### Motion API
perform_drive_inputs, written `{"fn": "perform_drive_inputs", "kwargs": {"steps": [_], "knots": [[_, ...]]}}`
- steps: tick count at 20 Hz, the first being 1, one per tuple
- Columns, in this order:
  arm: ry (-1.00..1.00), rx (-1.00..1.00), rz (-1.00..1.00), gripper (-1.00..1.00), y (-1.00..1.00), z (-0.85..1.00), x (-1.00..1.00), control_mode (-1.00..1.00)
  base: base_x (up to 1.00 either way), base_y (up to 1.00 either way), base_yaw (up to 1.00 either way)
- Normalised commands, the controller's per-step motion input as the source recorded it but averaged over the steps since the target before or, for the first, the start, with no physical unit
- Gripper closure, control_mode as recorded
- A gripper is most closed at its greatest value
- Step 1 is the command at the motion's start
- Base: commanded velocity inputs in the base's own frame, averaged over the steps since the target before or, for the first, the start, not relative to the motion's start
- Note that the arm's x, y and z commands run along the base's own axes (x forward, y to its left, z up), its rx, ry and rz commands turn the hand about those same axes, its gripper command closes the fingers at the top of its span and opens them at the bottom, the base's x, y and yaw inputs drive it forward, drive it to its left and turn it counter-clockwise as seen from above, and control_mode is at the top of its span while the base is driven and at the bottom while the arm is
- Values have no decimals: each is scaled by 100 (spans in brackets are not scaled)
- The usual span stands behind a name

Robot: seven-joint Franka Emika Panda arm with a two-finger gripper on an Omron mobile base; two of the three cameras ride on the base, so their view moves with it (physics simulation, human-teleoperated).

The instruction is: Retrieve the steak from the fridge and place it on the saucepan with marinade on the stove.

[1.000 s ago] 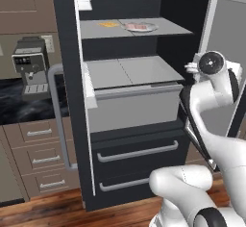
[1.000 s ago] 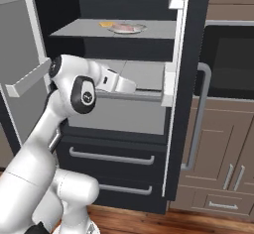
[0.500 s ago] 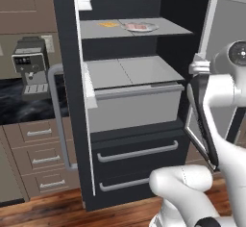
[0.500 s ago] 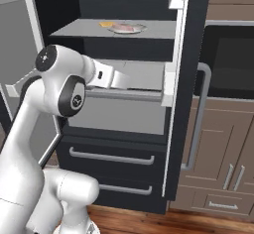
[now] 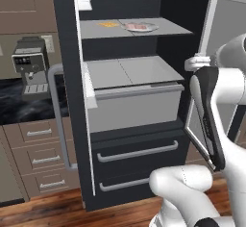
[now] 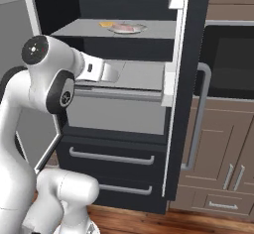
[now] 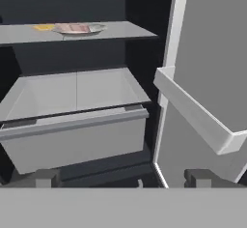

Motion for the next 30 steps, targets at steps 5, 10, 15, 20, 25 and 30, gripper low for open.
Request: {"fn": "perform_drive_inputs", "kwargs": {"steps": [5, 10, 15, 20, 25, 30], "knots": [[3, 1, 9, -100, 43, 19, -4, -100, 0, 0, 0], [4, 2, 9, -100, 37, 8, -1, -100, 0, 0, 0], [2, 1, 5, -100, 8, 14, -13, -100, 0, 0, 0], [0, 0, 0, -100, 6, 4, -44, -100, 0, 0, 0], [2, 0, 0, -100, 0, 6, -70, -100, 0, 0, 0], [16, 0, 0, -100, 7, 0, -57, -100, 0, 0, 0]]}}
